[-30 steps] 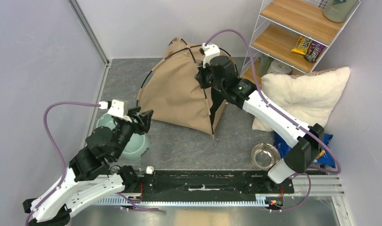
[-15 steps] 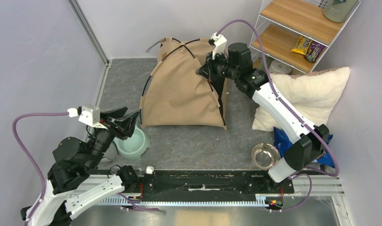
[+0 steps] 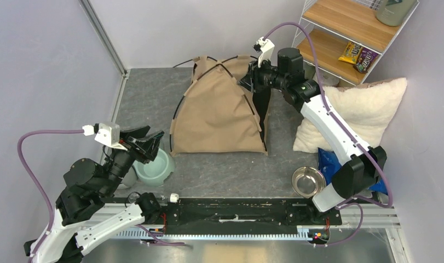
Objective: Set up the pet tent
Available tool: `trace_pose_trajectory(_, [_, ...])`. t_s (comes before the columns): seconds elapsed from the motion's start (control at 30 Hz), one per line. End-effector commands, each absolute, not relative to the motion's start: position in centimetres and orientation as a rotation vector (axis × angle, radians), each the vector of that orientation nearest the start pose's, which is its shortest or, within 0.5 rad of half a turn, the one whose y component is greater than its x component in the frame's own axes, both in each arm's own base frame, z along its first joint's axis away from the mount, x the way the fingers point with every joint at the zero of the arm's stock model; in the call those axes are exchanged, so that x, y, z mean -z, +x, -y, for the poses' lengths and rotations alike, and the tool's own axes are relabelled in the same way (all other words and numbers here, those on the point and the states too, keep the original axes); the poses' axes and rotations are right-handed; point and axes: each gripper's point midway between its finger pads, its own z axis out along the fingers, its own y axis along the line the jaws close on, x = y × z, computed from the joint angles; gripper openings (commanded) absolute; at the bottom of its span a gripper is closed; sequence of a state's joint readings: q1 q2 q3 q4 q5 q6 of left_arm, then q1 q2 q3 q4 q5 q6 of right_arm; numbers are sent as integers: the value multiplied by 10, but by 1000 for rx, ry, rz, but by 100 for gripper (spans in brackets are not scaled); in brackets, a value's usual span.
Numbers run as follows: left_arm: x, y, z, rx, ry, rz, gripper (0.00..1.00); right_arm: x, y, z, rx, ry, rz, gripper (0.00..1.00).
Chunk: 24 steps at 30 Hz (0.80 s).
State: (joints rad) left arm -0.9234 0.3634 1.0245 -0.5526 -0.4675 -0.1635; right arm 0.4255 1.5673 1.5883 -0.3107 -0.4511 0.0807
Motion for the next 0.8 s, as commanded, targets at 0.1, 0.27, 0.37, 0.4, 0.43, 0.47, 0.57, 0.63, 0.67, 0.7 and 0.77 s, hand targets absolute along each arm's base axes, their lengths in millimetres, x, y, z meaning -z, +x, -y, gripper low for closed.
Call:
trace_pose_trajectory(0.1, [-393, 160, 90, 535, 187, -1488, 60, -362, 389, -237, -562, -681, -1760, 57])
trace_pose_trajectory(0.27, [-391, 161, 90, 519, 190, -1492, 61, -404, 378, -230, -619, -496, -1778, 66])
trace_pose_trajectory(0.37, [-390, 163, 90, 504, 191, -1499, 61, -431, 369, -241, -710, -345, -1745, 67])
trace_pose_trajectory(0.4, [-389, 164, 89, 499, 188, -1500, 61, -436, 366, -247, -742, -300, -1740, 67])
trace_pose_trajectory(0.43, [-388, 165, 90, 494, 188, -1505, 61, -440, 364, -254, -779, -247, -1742, 67])
trace_pose_trajectory(0.47, [-386, 166, 90, 491, 186, -1508, 61, -440, 361, -266, -808, -224, -1749, 66])
trace_pose_trajectory(0.57, [-381, 169, 91, 479, 181, -1523, 61, -431, 359, -300, -813, -122, -1786, 64])
trace_pose_trajectory(0.63, [-377, 170, 91, 467, 178, -1535, 61, -422, 362, -319, -785, -61, -1804, 57])
trace_pose_trajectory(0.67, [-375, 171, 91, 460, 174, -1542, 61, -417, 364, -328, -769, -26, -1814, 54])
trace_pose_trajectory(0.7, [-372, 172, 90, 453, 170, -1549, 61, -413, 367, -333, -755, 16, -1820, 52])
trace_pose_trajectory(0.77, [-367, 174, 89, 439, 160, -1561, 61, -400, 371, -348, -733, 64, -1842, 51])
